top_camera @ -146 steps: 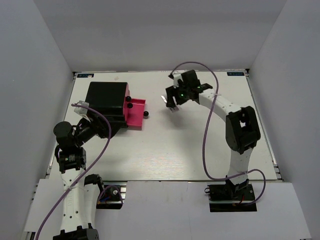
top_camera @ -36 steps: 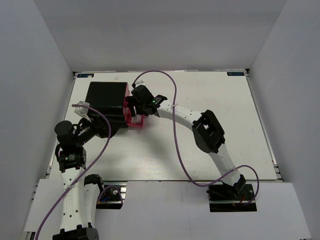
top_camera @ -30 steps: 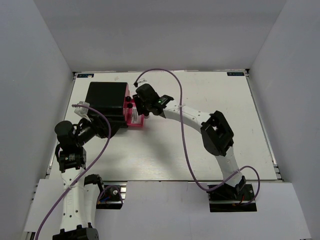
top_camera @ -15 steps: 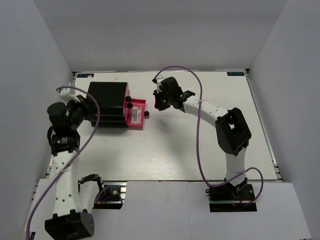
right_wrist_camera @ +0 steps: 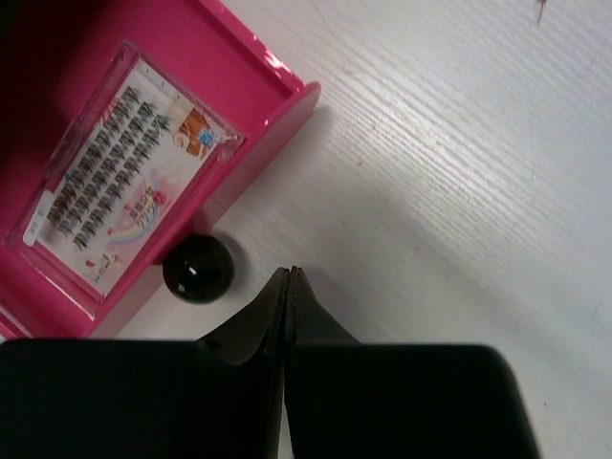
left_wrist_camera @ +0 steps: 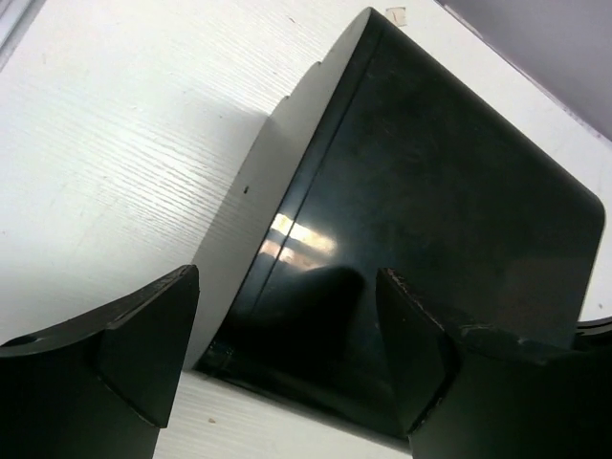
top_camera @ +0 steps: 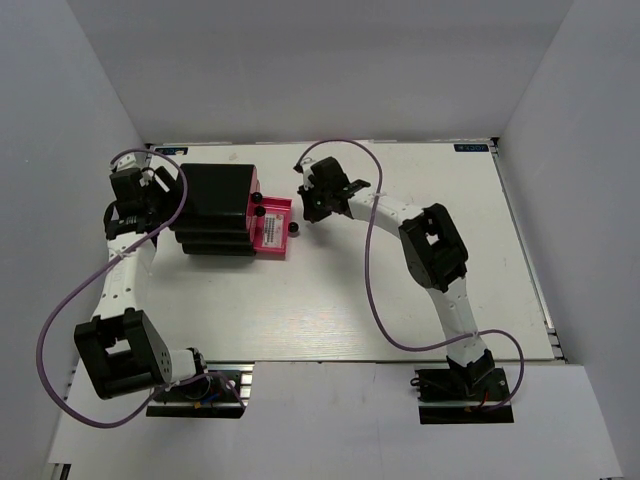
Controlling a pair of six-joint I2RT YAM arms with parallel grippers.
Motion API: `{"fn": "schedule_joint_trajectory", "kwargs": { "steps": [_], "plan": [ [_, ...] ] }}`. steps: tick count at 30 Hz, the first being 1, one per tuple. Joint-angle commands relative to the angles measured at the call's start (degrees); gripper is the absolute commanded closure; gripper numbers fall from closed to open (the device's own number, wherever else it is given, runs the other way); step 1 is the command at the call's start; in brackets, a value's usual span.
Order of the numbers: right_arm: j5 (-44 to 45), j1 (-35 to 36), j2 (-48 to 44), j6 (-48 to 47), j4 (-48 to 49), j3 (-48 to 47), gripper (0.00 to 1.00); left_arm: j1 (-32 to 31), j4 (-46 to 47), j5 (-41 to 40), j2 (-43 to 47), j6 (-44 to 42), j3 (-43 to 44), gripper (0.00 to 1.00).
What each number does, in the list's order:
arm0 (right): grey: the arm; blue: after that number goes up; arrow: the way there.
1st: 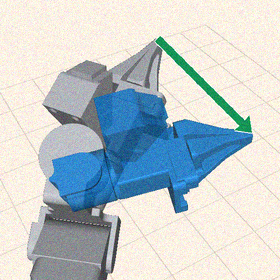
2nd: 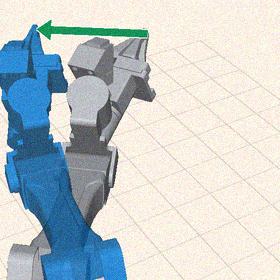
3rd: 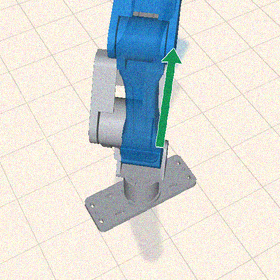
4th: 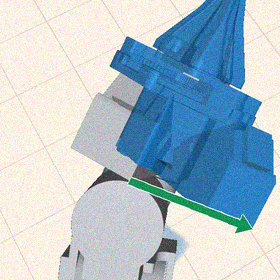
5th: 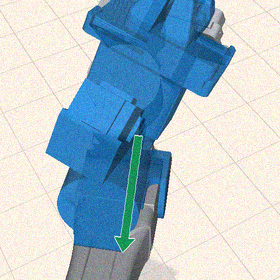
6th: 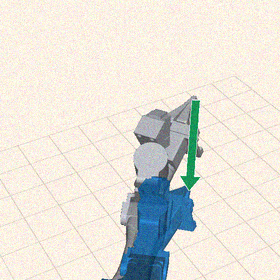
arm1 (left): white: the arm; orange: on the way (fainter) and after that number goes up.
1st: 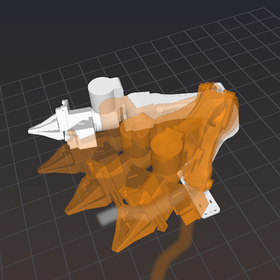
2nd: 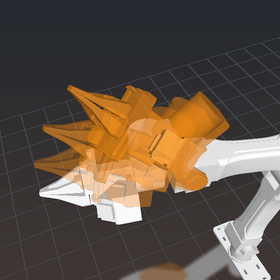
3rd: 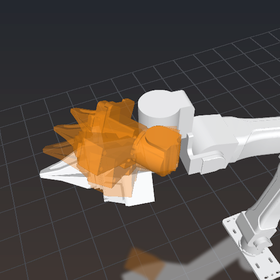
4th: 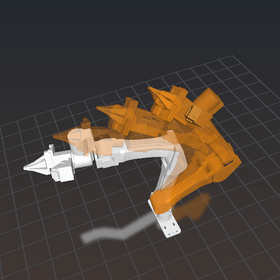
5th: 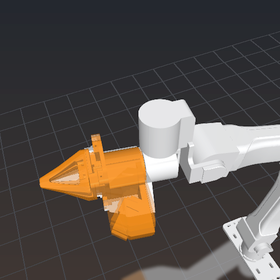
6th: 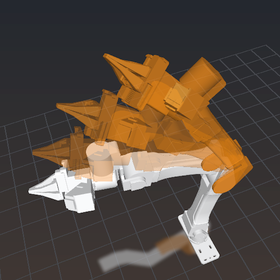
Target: Organize the makeup
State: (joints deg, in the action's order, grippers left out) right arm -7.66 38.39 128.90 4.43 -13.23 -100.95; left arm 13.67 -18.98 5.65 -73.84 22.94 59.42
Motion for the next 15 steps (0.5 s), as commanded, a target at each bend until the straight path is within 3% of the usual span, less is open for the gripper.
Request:
{"fn": "schedule_joint_trajectory", "kwargs": {
  "steps": [1,9,15],
  "plan": [
    [1.33,0.37,1.35,-0.21,0.58,-4.52,1.00,0.04,1.40,-3.45,0.81,-0.79,2.37,0.15],
    [-4.02,0.37,4.60,1.81,0.84,-6.89,1.00,0.04,3.34,-1.61,-1.56,-0.97,1.58,0.15],
    [-8.41,1.25,8.73,2.08,-0.74,-13.83,1.00,0.04,3.69,0.59,-2.01,-1.40,1.40,0.15]
  ]
}}
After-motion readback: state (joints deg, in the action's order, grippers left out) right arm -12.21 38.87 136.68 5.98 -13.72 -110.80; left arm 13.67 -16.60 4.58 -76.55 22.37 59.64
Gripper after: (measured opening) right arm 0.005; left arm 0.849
